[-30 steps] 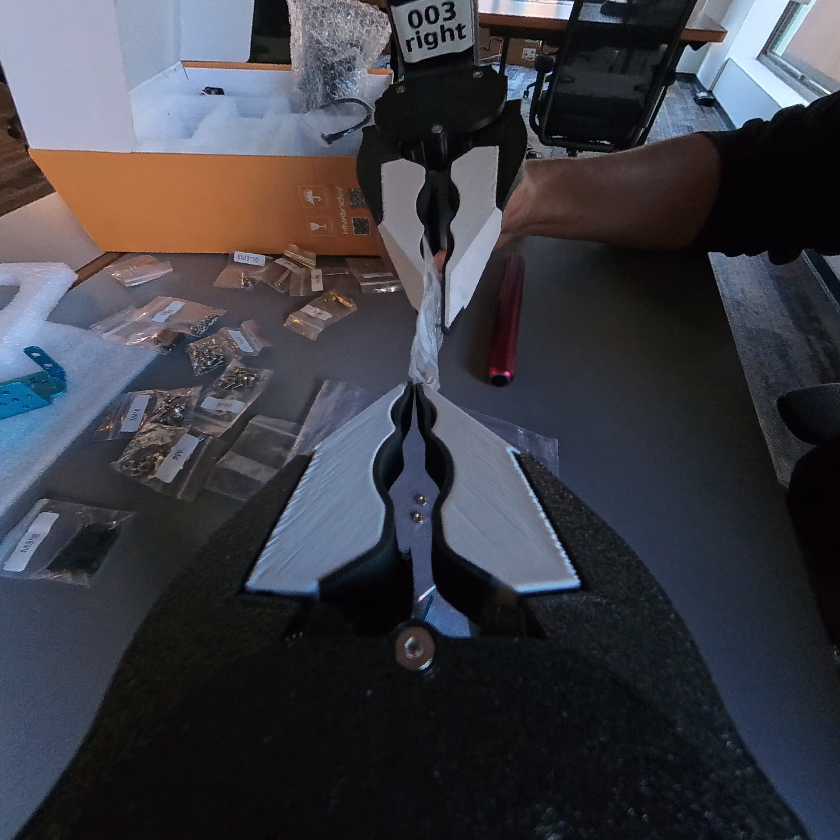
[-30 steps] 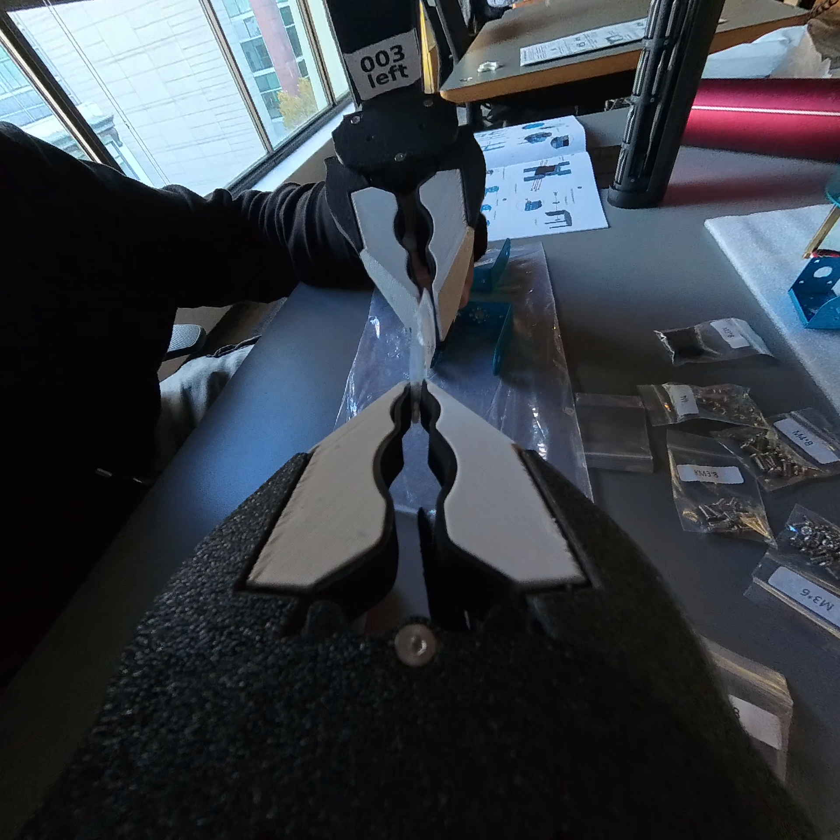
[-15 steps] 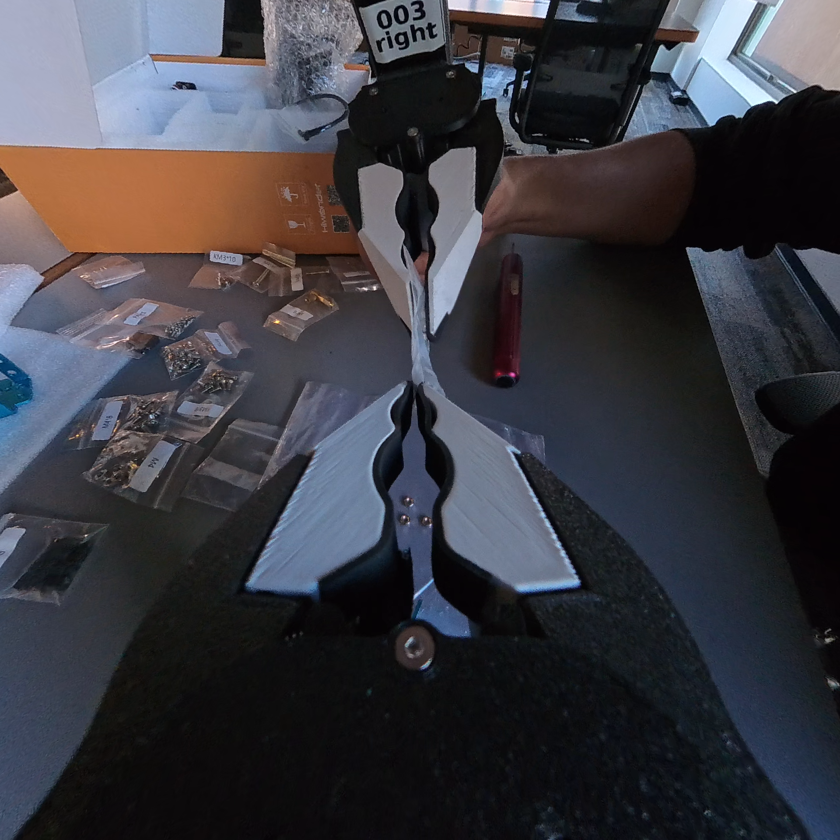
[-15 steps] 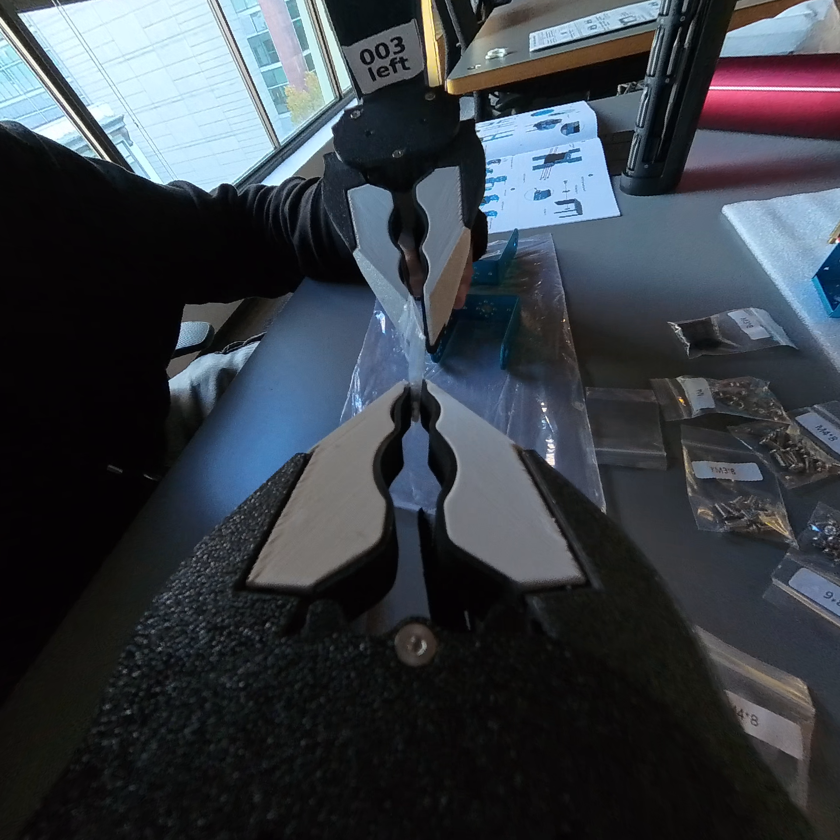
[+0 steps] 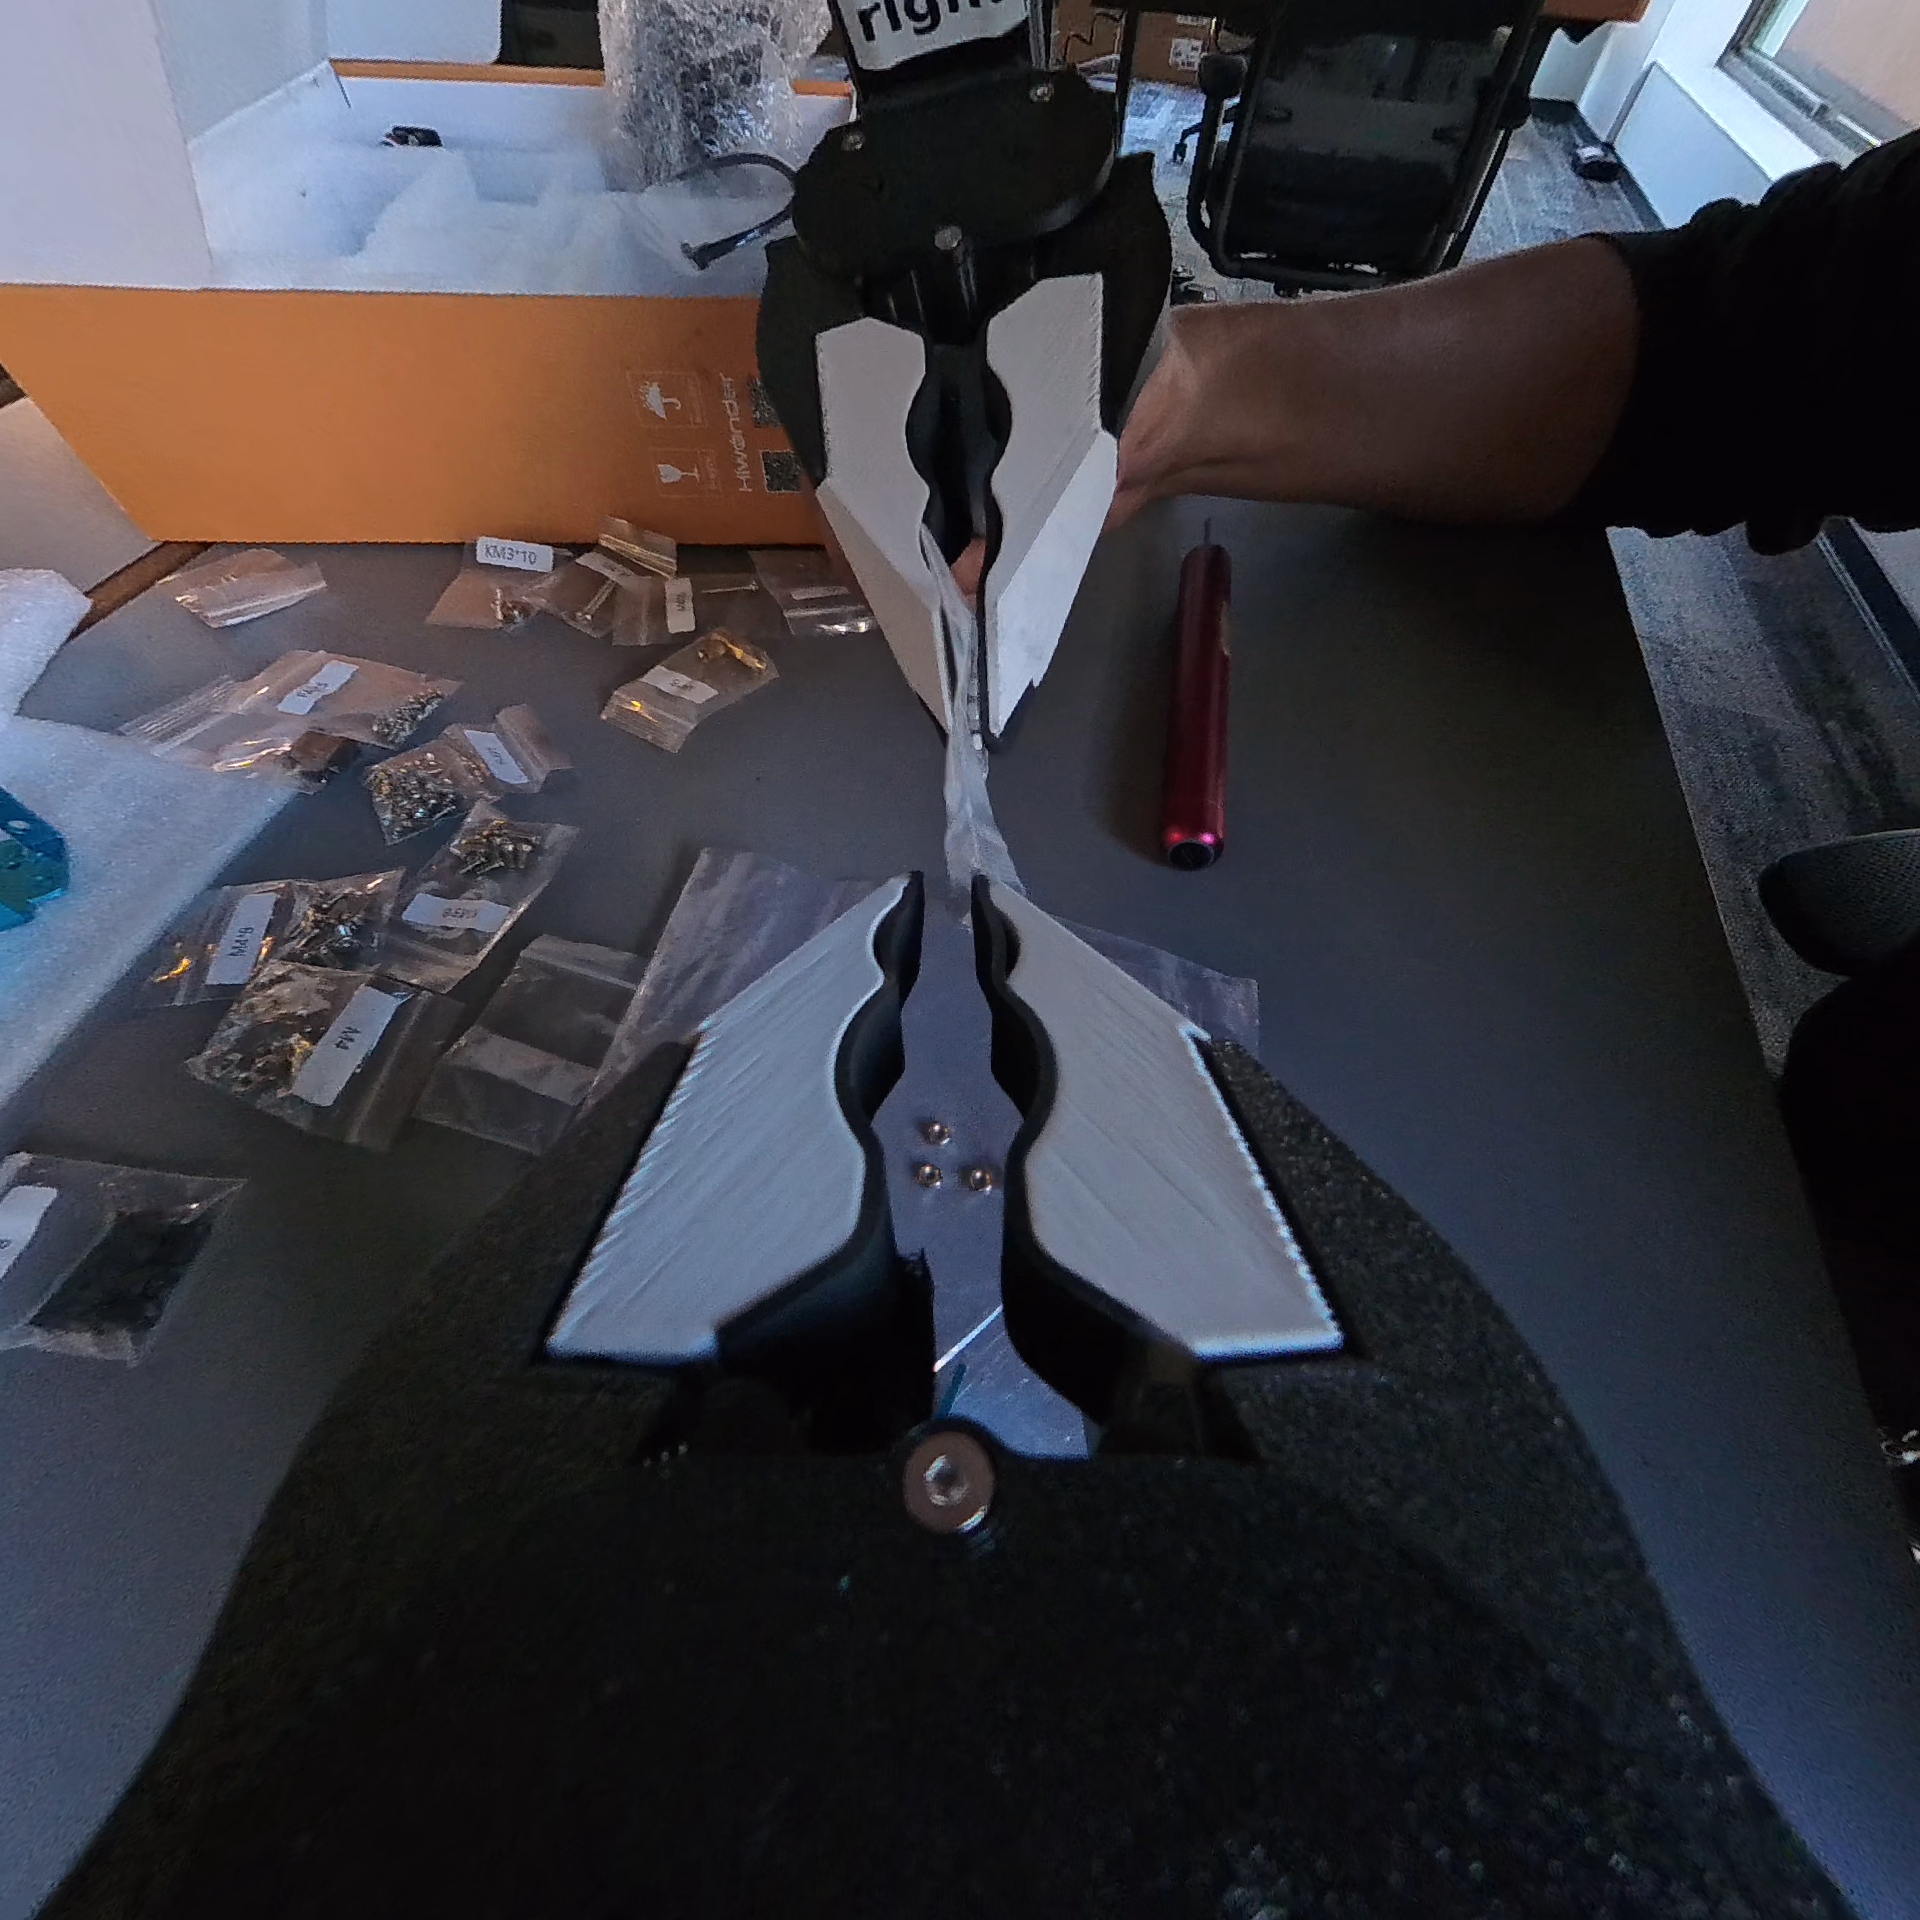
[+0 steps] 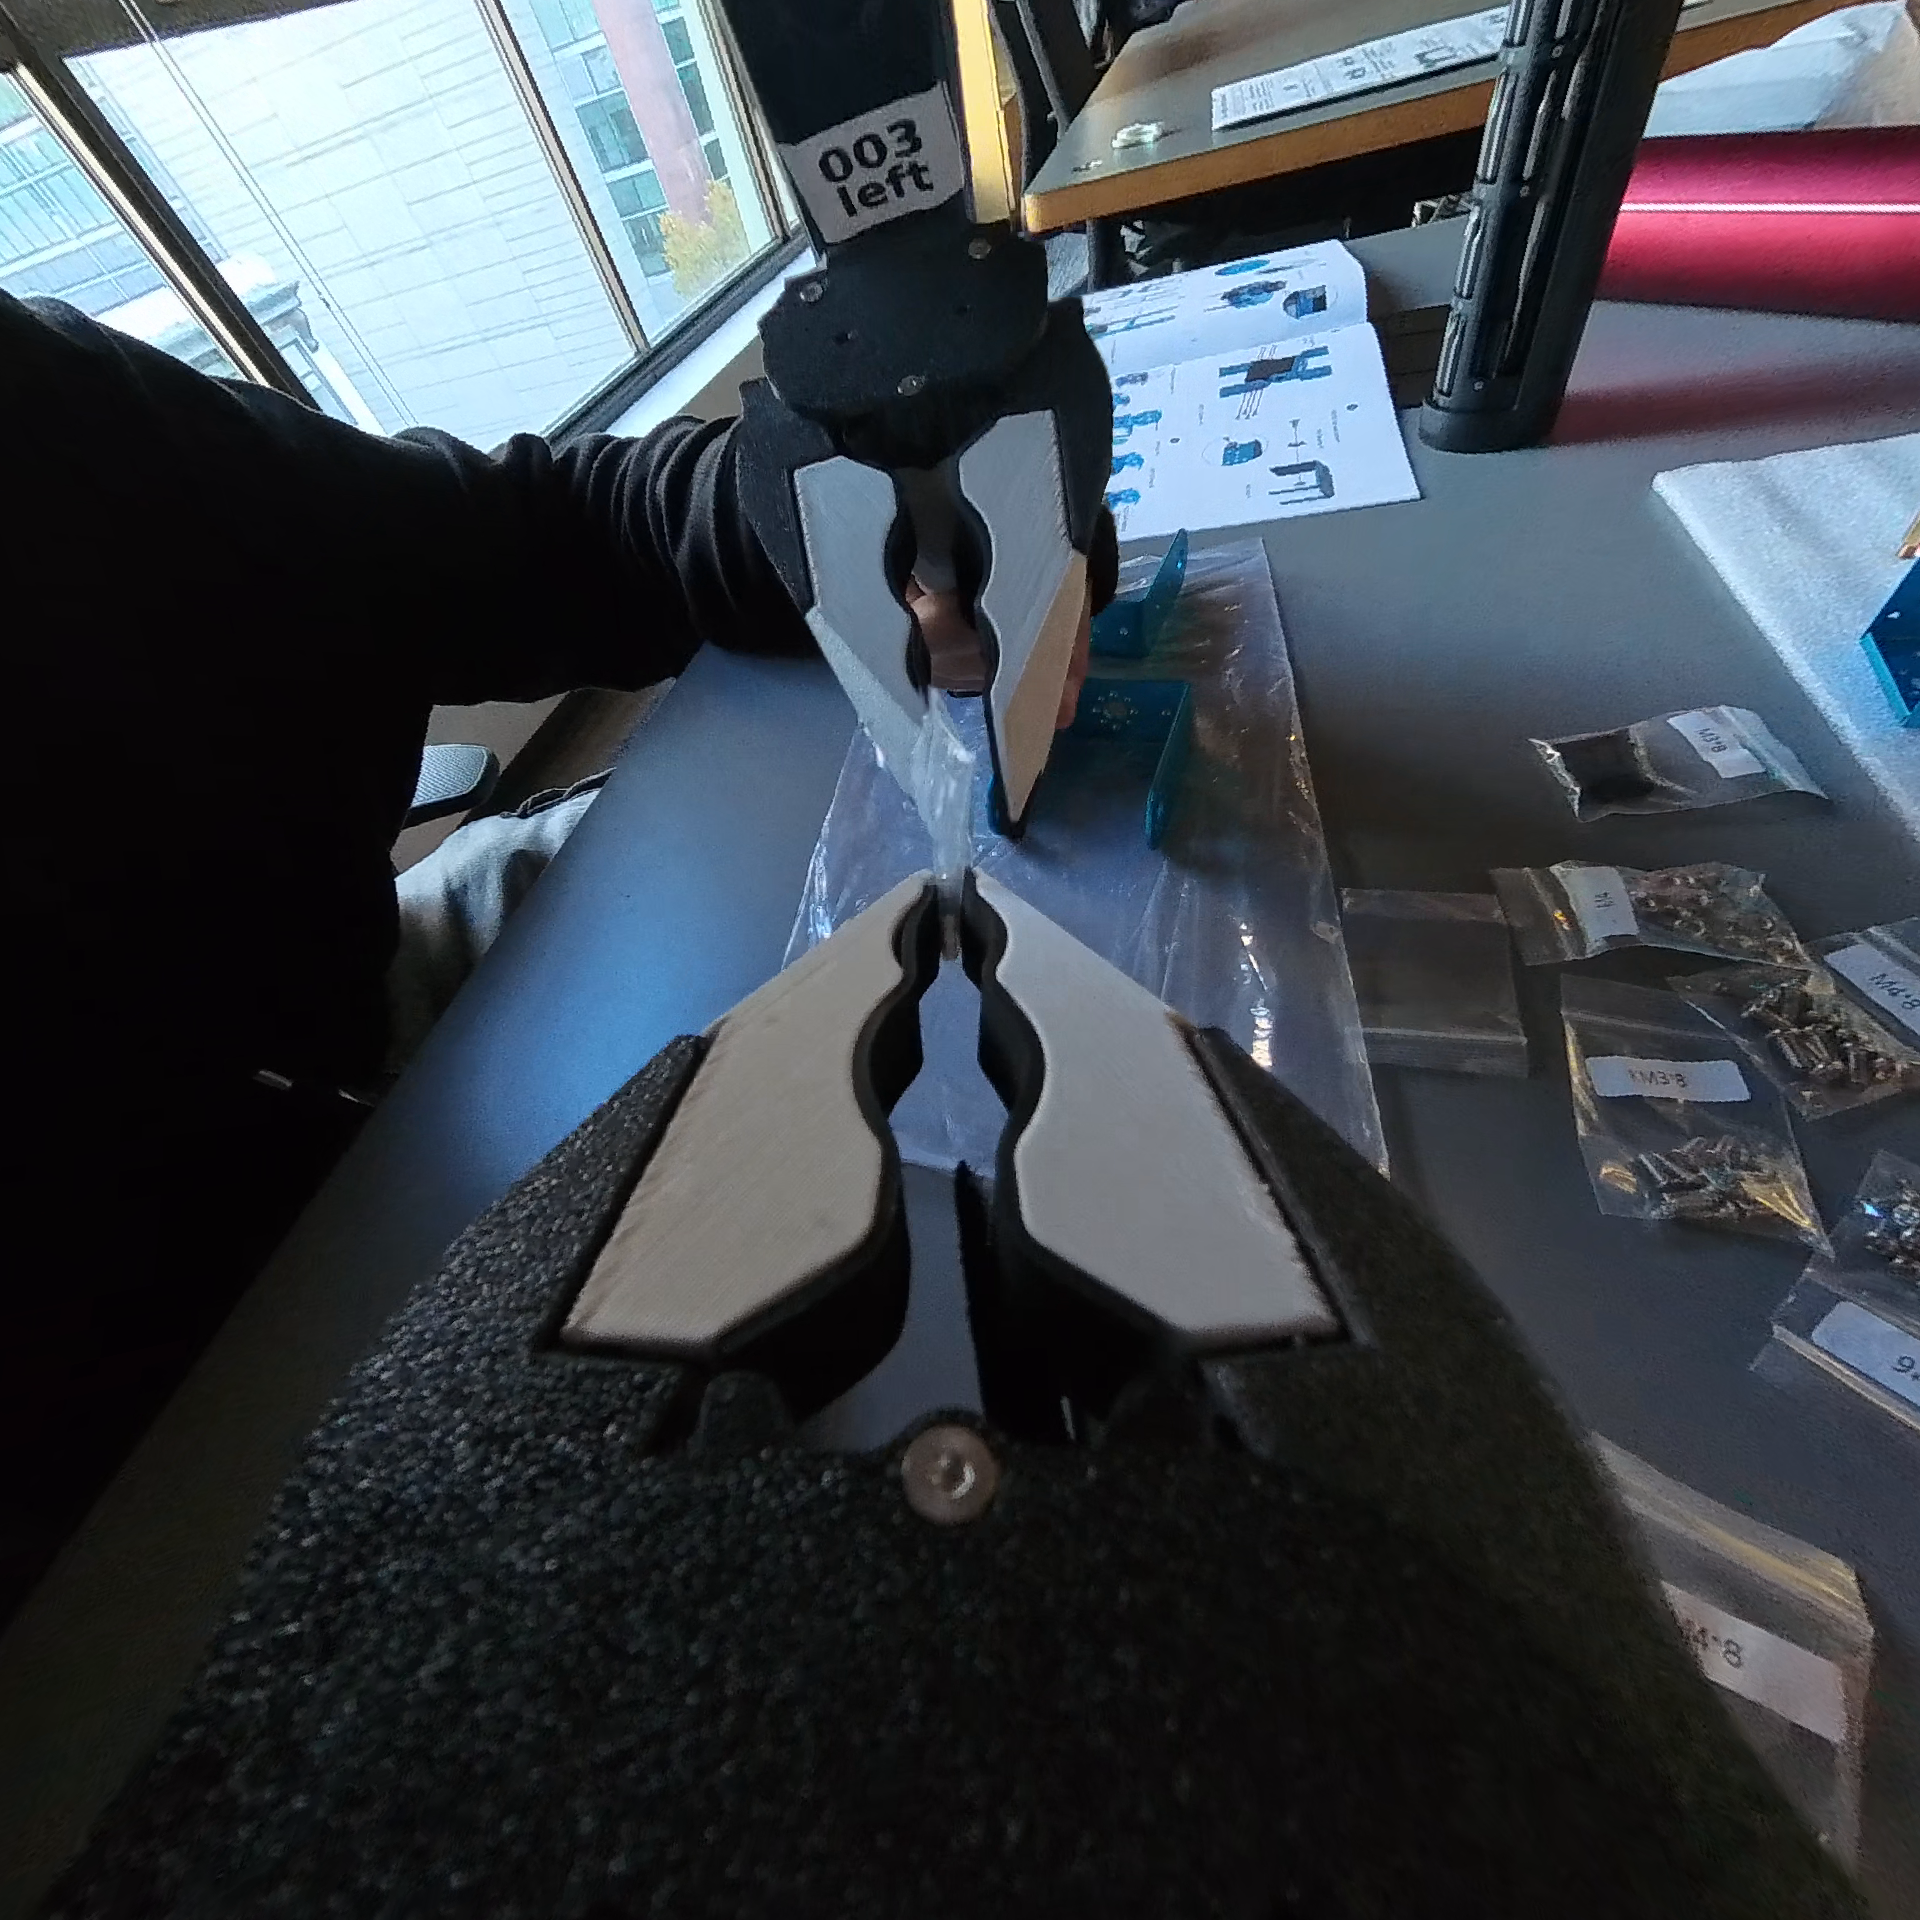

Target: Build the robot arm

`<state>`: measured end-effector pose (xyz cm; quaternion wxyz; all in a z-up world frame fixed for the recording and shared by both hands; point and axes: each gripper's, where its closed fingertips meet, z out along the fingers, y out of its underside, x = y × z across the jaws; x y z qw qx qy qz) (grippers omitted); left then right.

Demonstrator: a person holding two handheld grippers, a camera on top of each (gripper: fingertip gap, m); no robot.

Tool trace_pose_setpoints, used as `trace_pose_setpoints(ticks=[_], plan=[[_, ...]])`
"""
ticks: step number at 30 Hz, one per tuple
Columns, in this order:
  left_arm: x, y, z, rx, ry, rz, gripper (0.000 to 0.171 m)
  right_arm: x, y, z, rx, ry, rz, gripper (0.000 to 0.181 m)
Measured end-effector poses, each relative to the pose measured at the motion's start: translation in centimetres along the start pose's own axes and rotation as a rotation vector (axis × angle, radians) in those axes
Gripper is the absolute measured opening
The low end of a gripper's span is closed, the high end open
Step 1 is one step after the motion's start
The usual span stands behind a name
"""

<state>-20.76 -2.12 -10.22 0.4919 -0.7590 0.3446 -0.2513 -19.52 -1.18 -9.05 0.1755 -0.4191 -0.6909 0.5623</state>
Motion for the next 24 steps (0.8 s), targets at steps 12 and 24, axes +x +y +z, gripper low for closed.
trace_pose_setpoints(ticks=[12,24], plan=[[-0.32,-0.21,-0.28,0.015,-0.002,0.005,0.000,0.29,0.55,0.14,-0.015,-0.005,0.033,0.002],[-0.59,-0.50,-0.25,0.031,-0.016,-0.017,0.000,0.43,0.41,0.03,0.002,-0.006,0.052,0.001]])
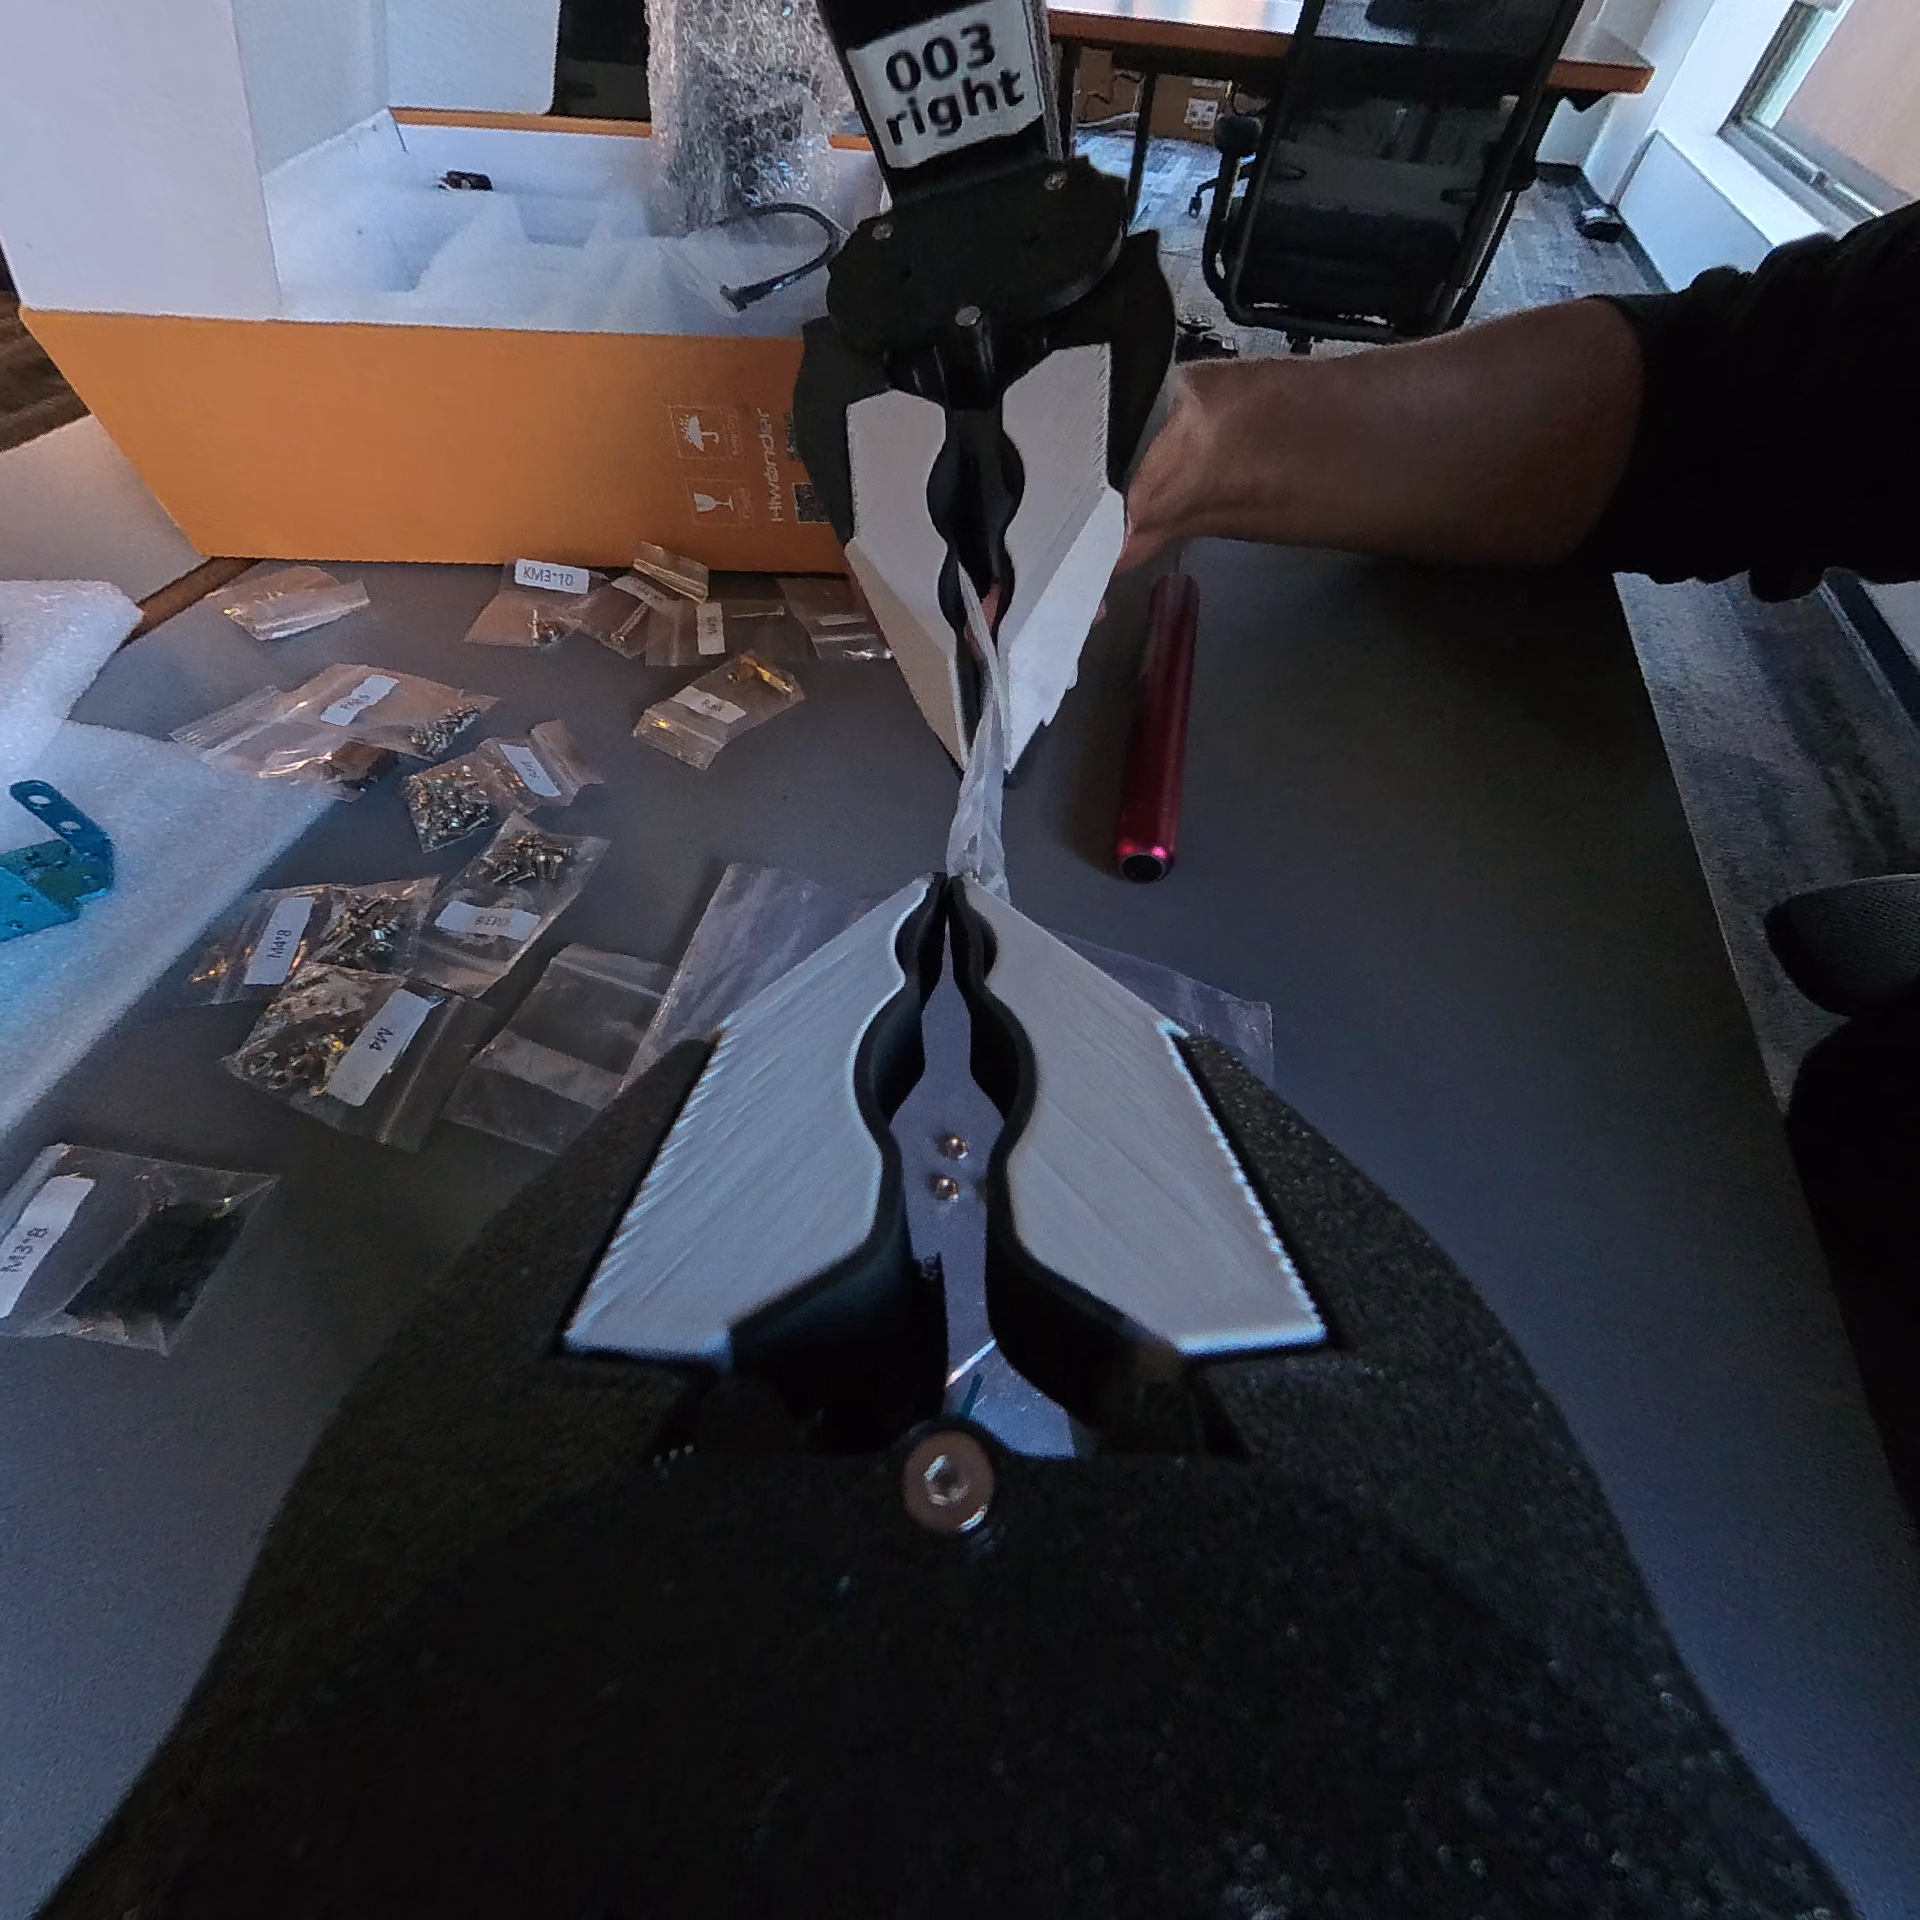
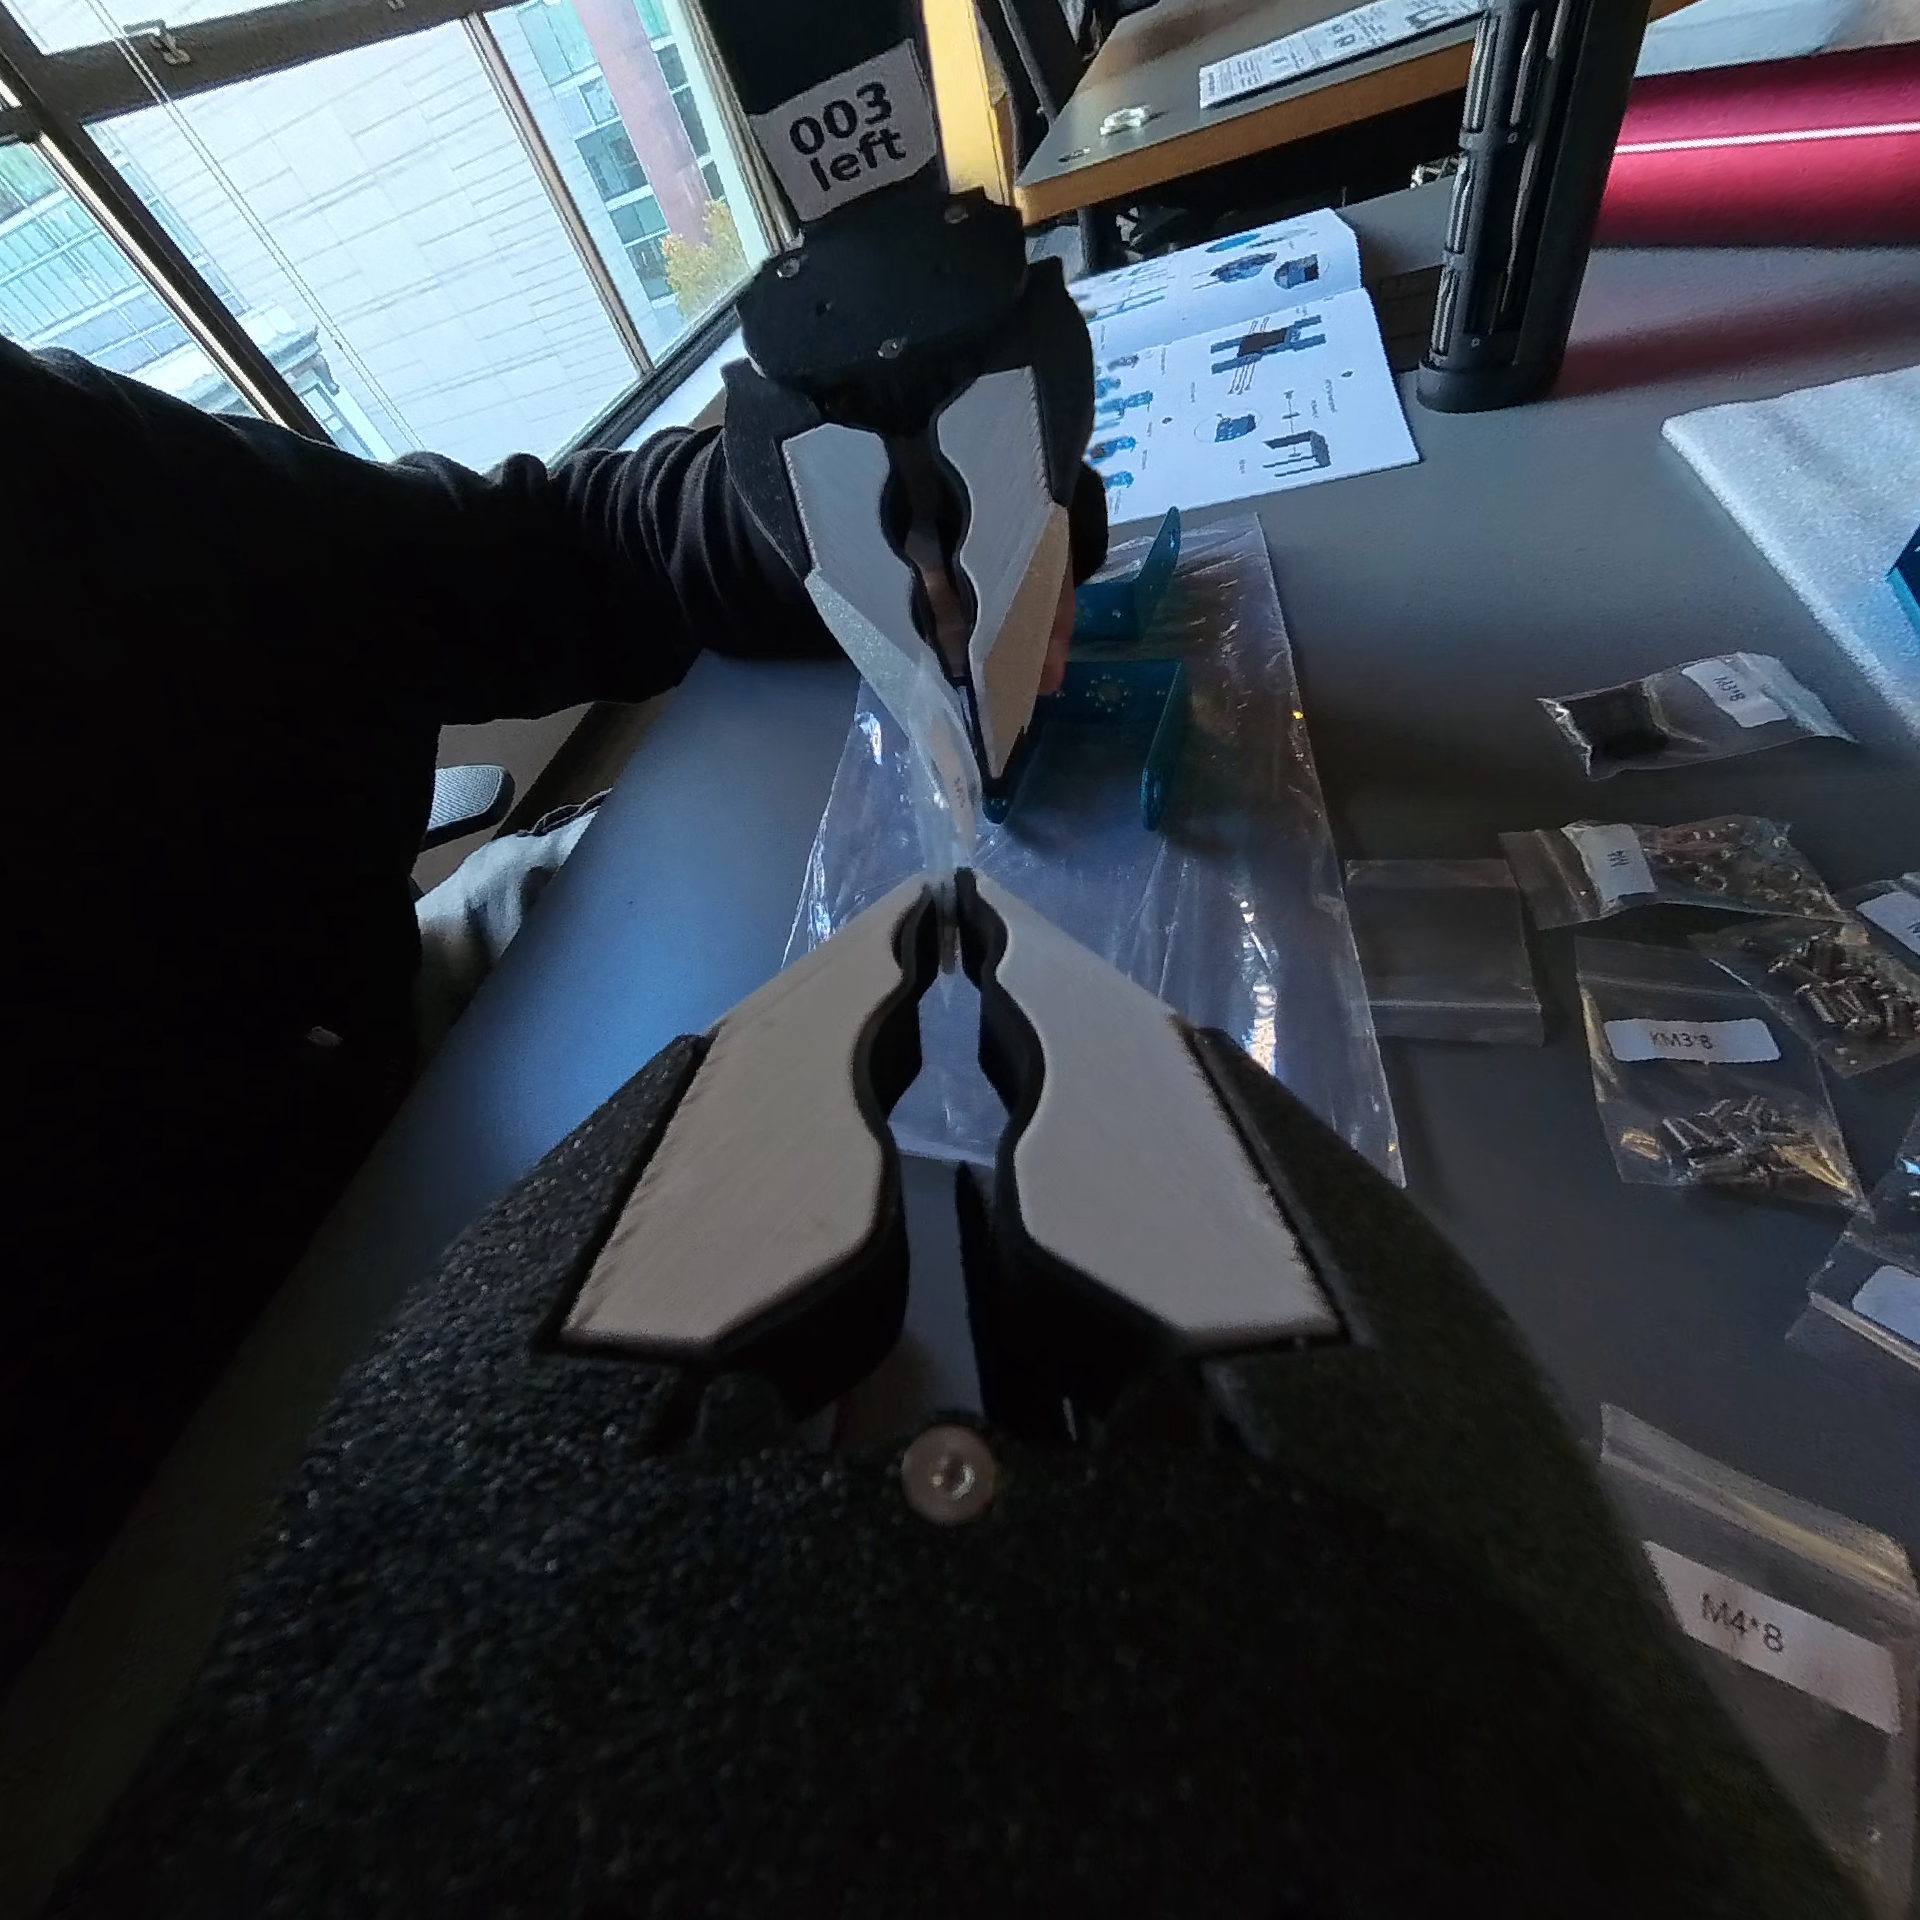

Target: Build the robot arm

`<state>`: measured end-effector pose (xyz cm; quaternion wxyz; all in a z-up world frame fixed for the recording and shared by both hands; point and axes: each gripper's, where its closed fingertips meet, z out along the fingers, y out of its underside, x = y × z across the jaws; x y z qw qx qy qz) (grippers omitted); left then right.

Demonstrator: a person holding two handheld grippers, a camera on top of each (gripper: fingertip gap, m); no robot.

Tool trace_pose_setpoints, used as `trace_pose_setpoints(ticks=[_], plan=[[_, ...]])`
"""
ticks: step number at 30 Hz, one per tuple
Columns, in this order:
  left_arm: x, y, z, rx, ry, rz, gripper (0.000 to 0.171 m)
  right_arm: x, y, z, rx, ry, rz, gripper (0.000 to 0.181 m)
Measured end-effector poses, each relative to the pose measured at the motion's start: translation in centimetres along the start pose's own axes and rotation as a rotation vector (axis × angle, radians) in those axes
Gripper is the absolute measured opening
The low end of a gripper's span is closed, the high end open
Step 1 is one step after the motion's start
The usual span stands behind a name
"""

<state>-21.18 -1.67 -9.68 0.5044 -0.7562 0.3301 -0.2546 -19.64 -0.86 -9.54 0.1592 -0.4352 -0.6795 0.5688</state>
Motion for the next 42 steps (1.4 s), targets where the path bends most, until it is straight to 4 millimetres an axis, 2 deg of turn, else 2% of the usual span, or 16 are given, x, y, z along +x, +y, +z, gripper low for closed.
trace_pose_setpoints(ticks=[21,25,29,32,36,39,42], plan=[[-0.3,0.1,-0.2,-0.006,-0.018,-0.005,0.000,0.5,0.0,0.3,-0.009,0.051,-0.023,0.001],[-0.6,0.3,-0.4,-0.036,0.001,-0.090,0.000,0.5,0.2,0.8,-0.014,0.050,-0.017,0.001],[-0.2,0.5,-0.6,-0.038,0.099,-0.193,0.000,0.9,0.6,1.3,-0.053,0.054,0.068,0.003],[-0.2,1.0,-0.4,-0.107,0.126,-0.237,0.000,0.9,0.5,1.3,-0.041,0.049,0.058,0.015],[-0.1,0.2,-0.5,-0.225,0.137,-0.351,0.000,0.3,-0.1,0.7,-0.031,0.065,-0.016,0.027],[0.0,0.6,-0.9,-0.439,0.073,-0.361,0.000,1.2,-0.7,0.0,-0.027,0.146,-0.081,0.043],[0.5,1.2,-2.3,-0.718,0.021,-0.218,0.000,0.7,-1.5,-0.9,-0.009,0.124,-0.102,0.045]])
